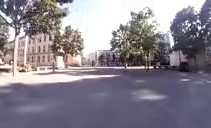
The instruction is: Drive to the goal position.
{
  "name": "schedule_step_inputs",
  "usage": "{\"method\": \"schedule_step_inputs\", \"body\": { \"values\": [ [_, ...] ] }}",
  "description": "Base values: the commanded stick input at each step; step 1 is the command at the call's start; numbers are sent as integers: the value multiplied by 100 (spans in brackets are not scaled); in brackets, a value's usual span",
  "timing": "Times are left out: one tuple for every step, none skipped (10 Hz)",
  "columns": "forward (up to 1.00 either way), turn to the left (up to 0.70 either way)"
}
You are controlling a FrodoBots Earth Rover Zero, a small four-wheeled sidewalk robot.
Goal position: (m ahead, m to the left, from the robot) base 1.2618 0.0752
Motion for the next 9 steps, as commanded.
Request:
{"method": "schedule_step_inputs", "body": {
  "values": [
    [70,0],
    [70,0],
    [70,0],
    [70,0],
    [70,0],
    [70,0],
    [70,0],
    [70,0],
    [70,0]
  ]
}}
